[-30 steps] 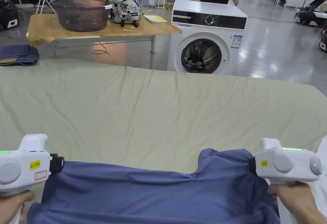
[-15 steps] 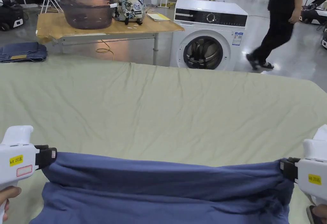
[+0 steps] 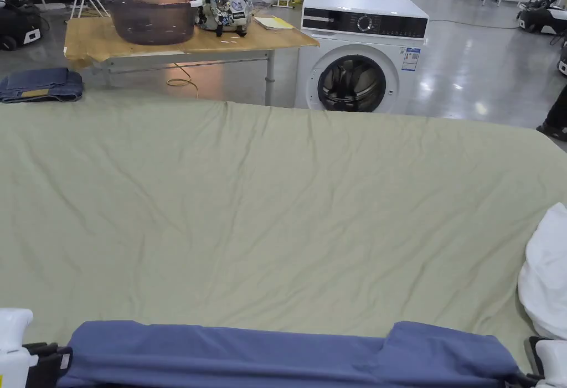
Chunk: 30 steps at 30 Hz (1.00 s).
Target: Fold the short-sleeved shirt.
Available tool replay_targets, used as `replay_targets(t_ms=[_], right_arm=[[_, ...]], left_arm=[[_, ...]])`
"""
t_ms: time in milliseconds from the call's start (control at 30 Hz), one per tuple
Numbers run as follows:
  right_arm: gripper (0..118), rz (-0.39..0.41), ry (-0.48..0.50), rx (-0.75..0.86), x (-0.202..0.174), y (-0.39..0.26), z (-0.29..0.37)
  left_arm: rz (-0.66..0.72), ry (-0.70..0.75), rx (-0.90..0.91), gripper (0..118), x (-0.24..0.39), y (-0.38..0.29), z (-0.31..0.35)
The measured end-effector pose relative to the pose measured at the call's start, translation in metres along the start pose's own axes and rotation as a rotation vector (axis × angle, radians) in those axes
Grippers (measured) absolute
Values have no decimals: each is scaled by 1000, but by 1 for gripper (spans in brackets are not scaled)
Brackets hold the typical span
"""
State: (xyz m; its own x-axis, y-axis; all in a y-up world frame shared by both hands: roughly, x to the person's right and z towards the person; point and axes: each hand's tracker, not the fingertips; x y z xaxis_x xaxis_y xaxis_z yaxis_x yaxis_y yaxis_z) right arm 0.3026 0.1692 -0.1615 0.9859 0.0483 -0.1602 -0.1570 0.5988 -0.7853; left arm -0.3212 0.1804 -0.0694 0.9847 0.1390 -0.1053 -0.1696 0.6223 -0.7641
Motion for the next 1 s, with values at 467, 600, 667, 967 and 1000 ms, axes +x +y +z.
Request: replay_targets(t_ms=[467, 600, 667, 967, 1000], right_arm=[[2, 22, -36, -87, -3, -23, -47], [67, 30, -103, -98, -10, -7, -29], [77, 33, -120, -62, -7, -2, -25], [77, -20, -211, 349, -45, 52, 14], [77, -35, -188, 407, -50, 55, 16]], left_arm=[[4, 38, -94, 0, -2, -14, -37], [-39, 50, -50, 23, 12, -5, -23], [-22, 50, -6, 46, 16, 5, -19], [-36, 38, 274, 53, 53, 56, -4], [-43, 36, 311, 53, 58, 59, -2]])
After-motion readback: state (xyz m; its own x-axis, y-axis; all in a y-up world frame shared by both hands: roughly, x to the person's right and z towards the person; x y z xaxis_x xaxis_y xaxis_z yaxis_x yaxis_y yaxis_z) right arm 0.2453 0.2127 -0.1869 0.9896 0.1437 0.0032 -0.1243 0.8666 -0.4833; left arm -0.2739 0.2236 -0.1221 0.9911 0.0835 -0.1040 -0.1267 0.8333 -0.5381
